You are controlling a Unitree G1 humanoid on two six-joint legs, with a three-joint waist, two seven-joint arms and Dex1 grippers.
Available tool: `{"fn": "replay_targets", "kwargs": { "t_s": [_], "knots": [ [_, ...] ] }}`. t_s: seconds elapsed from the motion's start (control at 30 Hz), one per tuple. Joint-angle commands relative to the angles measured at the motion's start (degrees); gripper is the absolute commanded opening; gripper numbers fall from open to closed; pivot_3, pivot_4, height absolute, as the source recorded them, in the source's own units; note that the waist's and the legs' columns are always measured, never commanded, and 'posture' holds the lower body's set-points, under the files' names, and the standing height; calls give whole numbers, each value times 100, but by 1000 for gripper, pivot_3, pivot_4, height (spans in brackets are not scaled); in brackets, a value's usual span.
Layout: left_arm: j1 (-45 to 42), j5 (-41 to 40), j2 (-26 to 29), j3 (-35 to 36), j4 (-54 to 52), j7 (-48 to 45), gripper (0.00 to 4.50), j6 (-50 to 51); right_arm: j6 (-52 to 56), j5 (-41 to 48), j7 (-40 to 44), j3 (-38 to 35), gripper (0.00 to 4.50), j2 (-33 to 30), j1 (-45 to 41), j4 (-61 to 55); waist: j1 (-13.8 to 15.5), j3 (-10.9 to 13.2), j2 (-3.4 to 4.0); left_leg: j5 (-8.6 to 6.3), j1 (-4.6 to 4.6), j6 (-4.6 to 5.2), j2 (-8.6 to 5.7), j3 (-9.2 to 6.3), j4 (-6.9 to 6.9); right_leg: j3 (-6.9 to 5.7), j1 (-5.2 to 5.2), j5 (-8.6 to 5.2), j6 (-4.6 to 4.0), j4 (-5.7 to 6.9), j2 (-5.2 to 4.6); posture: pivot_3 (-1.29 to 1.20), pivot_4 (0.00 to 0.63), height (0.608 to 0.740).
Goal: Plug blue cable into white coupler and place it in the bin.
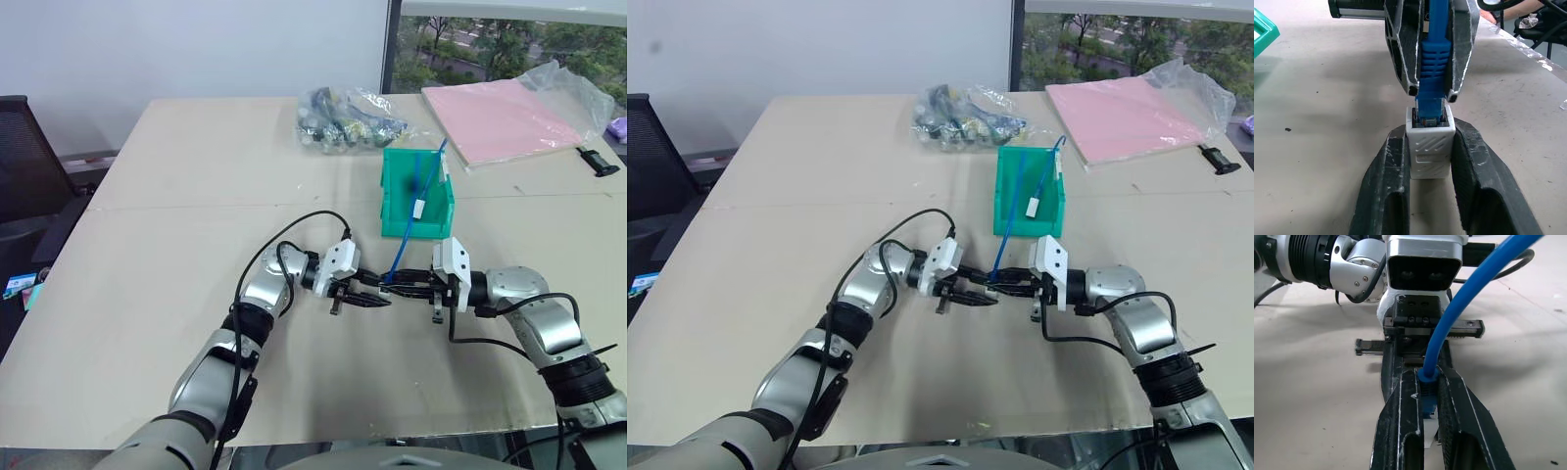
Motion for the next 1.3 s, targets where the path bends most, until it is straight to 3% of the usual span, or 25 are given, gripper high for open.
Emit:
{"fn": "replay_targets", "kwargs": {
  "t_s": [0.03,0.07,0.17,0.33,0.47,0.7,0.83,0.87,0.9,1.0,1.17,1.3],
  "knots": [
    [109,-7,48,123,-399,265,2898,-112,210,97,-33,-178,0,-92,-61,-259,1,0,0,0,0,0,0,0,0,0,0,0,0,0,-1,0,150,728],
    [181,9,122,144,-571,350,3062,-94,323,202,-57,-269,0,-100,-106,-324,-5,0,0,0,0,0,0,0,0,0,0,0,0,0,-2,0,150,728],
    [445,-76,414,271,-1387,671,4359,318,787,624,-99,-580,0,-164,-246,-564,-17,4,2,0,-7,0,0,1,-1,4,-9,0,-1,1,-13,0,150,728],
    [1055,-243,924,768,-3302,1779,4359,1769,1890,1445,-491,-1264,0,-276,-960,-669,-32,13,13,0,-9,0,4,1,-3,9,-15,3,-5,1,-17,0,150,728],
    [1416,-299,1107,1026,-4762,2735,4359,2978,3004,1927,-715,-1576,0,-329,-2006,102,-7,16,17,-1,-8,1,4,3,-5,14,-14,3,-5,-1,-16,0,150,728],
    [688,-570,861,1273,-6130,4275,4359,5224,2399,531,-820,-992,0,-214,-3721,2861,33,23,15,1,-16,-1,-1,5,-6,33,-16,3,-5,-4,-8,0,150,728],
    [488,-601,843,1188,-6384,4677,4359,5789,1721,-22,-927,-930,0,113,-4430,4140,-43,23,15,1,-13,-2,1,32,-8,57,-22,3,-4,-4,-7,0,150,728],
    [473,-615,831,1184,-6407,4763,4401,5878,1510,-119,-1062,-995,791,174,-4560,4383,-48,23,15,1,-13,-2,3,38,-9,62,-26,3,-4,-3,-7,0,150,728],
    [470,-636,818,1181,-6423,4828,4401,5936,1297,-187,-1204,-1090,944,226,-4664,4587,-49,24,14,1,-14,-2,4,43,-14,66,-31,3,-4,-3,-6,0,150,728],
    [502,-681,808,1140,-6461,4949,4401,6001,742,-422,-1447,-1205,2304,223,-4770,4856,-36,24,14,1,-21,-2,6,52,-20,77,-48,4,-5,-1,-5,0,150,728],
    [687,-757,868,1119,-6531,5037,4401,6022,836,-386,-1655,-1487,4379,-22,-3976,3729,11,24,14,1,-27,-2,5,60,-17,90,-53,4,-4,-3,-4,0,150,728],
    [1300,-713,1076,1194,-6657,5016,4401,5638,1558,386,-1299,-1945,4457,-333,-2375,1553,17,23,15,1,-29,-2,5,54,-23,105,-54,4,-4,-7,-1,0,150,728]
  ]
}}
